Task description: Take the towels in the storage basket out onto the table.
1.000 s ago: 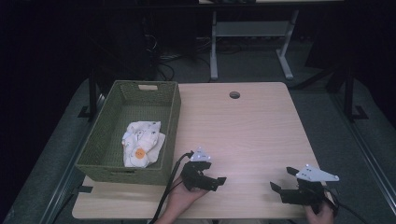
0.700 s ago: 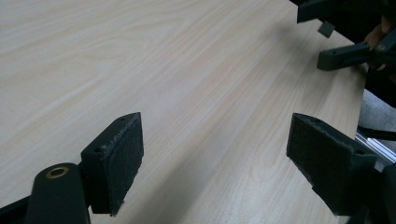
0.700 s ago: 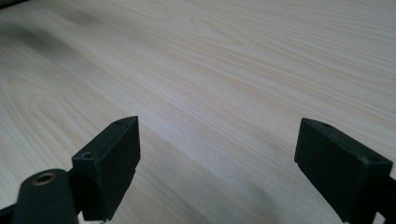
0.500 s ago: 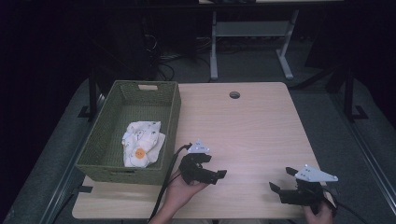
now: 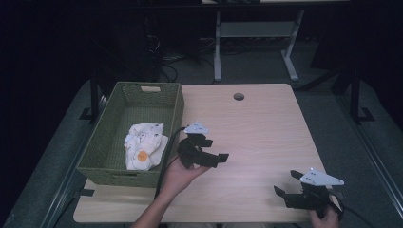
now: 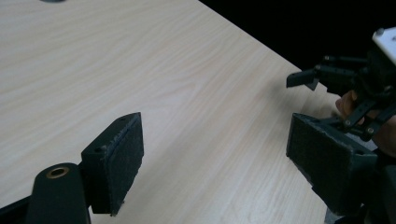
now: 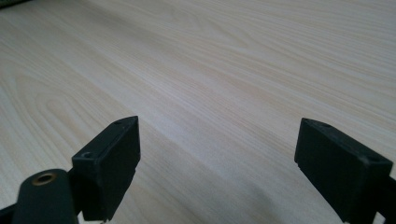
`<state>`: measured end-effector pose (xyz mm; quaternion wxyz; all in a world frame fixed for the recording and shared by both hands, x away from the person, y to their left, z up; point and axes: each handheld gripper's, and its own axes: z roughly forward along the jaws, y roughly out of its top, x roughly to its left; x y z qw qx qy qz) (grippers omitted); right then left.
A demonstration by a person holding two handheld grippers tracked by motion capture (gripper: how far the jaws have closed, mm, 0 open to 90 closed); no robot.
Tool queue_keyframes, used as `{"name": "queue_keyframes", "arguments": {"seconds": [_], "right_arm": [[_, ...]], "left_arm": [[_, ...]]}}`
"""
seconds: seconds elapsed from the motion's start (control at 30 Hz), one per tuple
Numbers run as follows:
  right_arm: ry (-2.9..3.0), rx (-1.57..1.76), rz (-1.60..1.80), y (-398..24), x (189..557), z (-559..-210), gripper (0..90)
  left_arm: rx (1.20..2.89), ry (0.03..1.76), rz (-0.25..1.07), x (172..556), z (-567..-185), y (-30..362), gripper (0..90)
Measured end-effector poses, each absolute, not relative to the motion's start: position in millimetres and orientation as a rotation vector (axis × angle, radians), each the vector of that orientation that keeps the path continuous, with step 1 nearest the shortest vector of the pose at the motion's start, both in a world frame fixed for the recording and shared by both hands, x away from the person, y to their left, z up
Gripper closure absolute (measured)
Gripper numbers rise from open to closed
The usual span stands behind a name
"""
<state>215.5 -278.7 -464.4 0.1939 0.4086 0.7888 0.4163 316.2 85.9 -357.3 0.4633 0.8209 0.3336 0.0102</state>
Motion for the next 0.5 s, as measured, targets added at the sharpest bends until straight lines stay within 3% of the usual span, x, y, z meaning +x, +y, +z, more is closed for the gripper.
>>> {"name": "queue_keyframes", "arguments": {"seconds": [0.5], "right_arm": [[2.213,1.138,1.171,-279.4,215.9,-463.9,13.9]], "left_arm": [[1.988,0.774,-0.042,345.5,-322.8,130.7,18.9]]}}
